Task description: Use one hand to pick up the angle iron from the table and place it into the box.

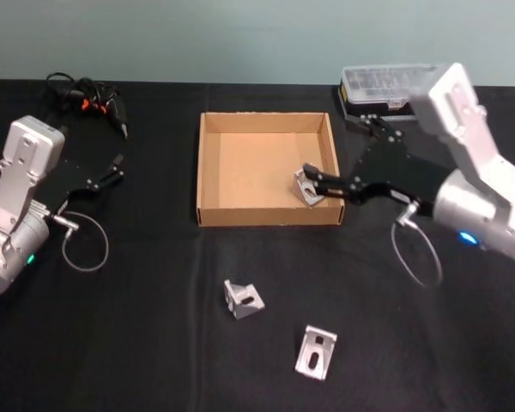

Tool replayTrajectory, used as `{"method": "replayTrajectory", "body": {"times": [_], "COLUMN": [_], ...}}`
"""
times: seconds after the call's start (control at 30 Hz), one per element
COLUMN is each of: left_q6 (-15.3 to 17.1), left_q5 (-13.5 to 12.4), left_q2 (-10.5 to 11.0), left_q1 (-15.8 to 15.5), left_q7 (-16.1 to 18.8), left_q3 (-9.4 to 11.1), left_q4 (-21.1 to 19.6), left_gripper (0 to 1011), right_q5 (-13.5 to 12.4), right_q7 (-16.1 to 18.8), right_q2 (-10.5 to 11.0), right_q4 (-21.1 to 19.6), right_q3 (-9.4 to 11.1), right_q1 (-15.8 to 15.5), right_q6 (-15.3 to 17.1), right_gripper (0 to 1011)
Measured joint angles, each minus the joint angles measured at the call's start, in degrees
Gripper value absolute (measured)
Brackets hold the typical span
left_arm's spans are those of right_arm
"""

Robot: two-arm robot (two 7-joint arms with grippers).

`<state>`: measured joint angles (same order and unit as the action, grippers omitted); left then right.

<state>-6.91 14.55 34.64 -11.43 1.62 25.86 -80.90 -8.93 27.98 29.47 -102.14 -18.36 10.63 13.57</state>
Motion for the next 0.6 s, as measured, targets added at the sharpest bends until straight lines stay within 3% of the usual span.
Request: {"method": "replayTrajectory", "body": {"times": [0.17, 0.3, 0.37, 0.6], "left_q6": [0.0, 0.0, 0.0, 0.0], "left_q5": [0.0, 0.0, 0.0, 0.0], "left_q2": [0.0, 0.0, 0.0, 0.0], "left_q1": [0.0, 0.0, 0.0, 0.0], "left_q7": [0.0, 0.0, 0.0, 0.0], "left_q3": [0.0, 0.0, 0.0, 0.0], "left_q4": [0.0, 0.0, 0.0, 0.0], "left_gripper": [1011, 1011, 1011, 1011], "right_q5": [-4.2, -6.1, -8.1, -11.1], "right_q7": [1.1, 1.6, 2.4, 4.7], "right_q2": [3.2, 5.2, 7.2, 11.5], "right_q4": [-5.5, -7.9, -10.4, -14.6], "right_q3": [2.9, 4.4, 5.9, 7.6], "right_q1": [-4.9, -7.5, -9.8, -13.4], "right_q6": [0.4, 0.6, 1.3, 3.1], "right_gripper": [1004, 1004, 1004, 1004]}}
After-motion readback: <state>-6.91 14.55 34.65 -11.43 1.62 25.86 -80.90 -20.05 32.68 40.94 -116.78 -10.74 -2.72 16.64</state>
